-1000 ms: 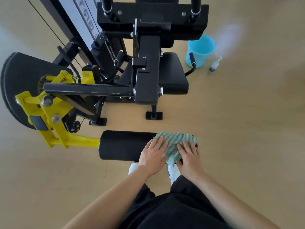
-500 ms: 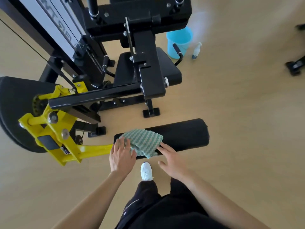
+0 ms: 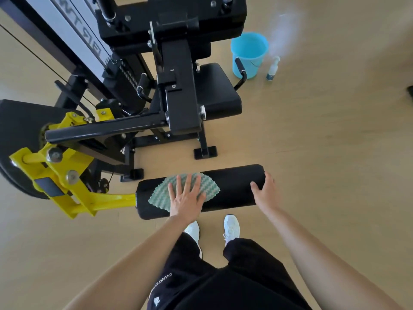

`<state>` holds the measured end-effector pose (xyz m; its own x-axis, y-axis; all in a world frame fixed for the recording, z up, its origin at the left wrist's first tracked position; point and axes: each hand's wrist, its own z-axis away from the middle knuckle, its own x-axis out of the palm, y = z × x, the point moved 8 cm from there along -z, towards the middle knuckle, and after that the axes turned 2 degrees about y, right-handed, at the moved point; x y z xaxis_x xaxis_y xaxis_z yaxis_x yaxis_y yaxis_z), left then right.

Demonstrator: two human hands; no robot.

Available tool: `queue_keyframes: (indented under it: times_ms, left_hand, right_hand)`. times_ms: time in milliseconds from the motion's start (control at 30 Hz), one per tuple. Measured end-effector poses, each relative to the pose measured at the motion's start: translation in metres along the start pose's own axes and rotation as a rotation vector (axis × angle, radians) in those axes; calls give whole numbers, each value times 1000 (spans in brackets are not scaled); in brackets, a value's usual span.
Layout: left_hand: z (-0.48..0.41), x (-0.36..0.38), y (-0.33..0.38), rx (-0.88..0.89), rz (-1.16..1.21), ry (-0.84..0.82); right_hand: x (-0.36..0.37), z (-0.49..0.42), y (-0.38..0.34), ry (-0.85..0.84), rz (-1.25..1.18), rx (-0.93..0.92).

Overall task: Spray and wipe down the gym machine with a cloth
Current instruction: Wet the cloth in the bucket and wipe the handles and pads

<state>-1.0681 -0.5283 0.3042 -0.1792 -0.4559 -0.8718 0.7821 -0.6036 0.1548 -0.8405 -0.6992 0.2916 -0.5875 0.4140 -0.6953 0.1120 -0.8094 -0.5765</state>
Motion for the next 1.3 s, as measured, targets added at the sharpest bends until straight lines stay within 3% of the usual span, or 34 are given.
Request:
queue_keyframes:
  times_ms: [233,367,433,733,833,1000,1133,1300]
  left_hand:
    - [0,14,117,301,-35,-69]
    - [-2,15,121,426,-83,-27]
    - [-5,12,96,351,-82,7]
    - [3,-2,-78,-280,87,24]
    - [-7,-6,-92,-389,149,-9]
    - [-33,-12,-28,-161,62,-63]
    - [-19,-6,-3,-52,29,30]
    - [21,21,0,21,-8,52]
  right_hand:
    - [0,-8,17,-56,-72,-36]
    - [-2,-11,27,-27,-162,31]
    - [-1,-13,30,-10,-192,58]
    - [2,-6,33,43,-183,61]
    - [3,-2,43,54,-186,59]
    - [2,6,46,16,-199,16]
    - [-25,-3,24,106,-102,-10]
    - [-11,-16,-47,27,92,-354]
